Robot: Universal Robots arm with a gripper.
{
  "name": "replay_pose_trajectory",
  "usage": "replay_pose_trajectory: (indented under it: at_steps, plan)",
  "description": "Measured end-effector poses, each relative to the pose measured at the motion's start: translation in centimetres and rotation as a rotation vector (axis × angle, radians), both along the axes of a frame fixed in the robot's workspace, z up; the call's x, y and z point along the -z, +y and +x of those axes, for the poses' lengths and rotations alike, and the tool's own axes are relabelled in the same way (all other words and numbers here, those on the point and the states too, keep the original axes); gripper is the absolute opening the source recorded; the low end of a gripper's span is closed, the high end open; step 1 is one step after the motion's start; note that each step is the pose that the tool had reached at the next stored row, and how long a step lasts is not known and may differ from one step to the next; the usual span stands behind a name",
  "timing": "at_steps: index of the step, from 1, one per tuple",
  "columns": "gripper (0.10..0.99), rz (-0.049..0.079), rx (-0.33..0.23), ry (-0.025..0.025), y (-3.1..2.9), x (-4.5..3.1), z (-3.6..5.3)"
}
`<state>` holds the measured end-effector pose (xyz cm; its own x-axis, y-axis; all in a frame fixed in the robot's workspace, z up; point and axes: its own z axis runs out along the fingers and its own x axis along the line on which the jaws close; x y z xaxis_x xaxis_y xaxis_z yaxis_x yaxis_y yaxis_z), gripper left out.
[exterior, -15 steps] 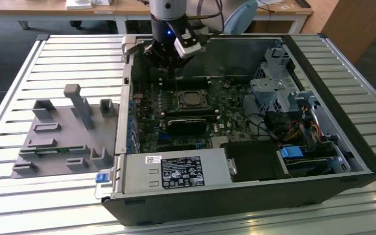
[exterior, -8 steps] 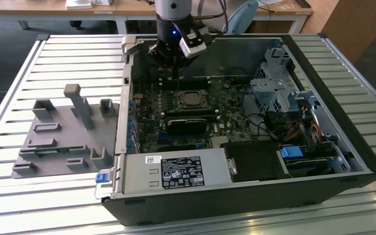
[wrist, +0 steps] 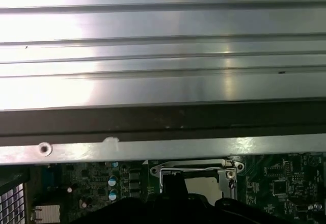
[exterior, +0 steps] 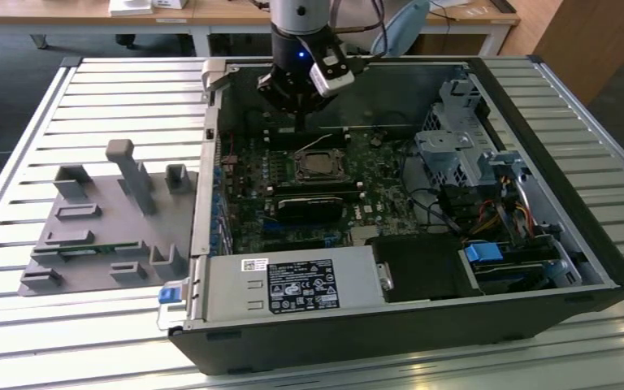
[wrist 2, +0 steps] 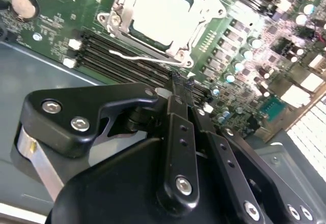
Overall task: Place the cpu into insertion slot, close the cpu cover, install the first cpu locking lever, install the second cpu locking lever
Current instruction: 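Install the first cpu locking lever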
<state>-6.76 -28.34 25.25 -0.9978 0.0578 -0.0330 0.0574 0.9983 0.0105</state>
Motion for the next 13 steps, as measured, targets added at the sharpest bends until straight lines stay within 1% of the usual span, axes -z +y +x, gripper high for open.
replay_pose_trajectory:
  at_steps: [2, 4, 5, 7, 8, 9, 11, 13]
  plan:
    - [0.106, 0.000, 0.000, 0.0005, 0.00, 0.08, 0.52]
    - [0.106, 0.000, 0.000, 0.0006, 0.00, 0.14, 0.72]
    - [0.106, 0.006, 0.000, 0.0008, -0.02, 0.15, 0.72]
    - [0.106, 0.042, 0.000, 0.0007, -0.08, 0.18, 0.72]
    - [0.106, 0.050, 0.000, 0.0007, -0.10, 0.22, 0.72]
    - [0.106, 0.054, 0.000, -0.0009, -0.10, 0.28, 0.73]
    - [0.106, 0.056, 0.000, -0.0076, -0.10, 0.42, 0.74]
    - [0.106, 0.056, 0.000, -0.0082, -0.10, 0.60, 0.91]
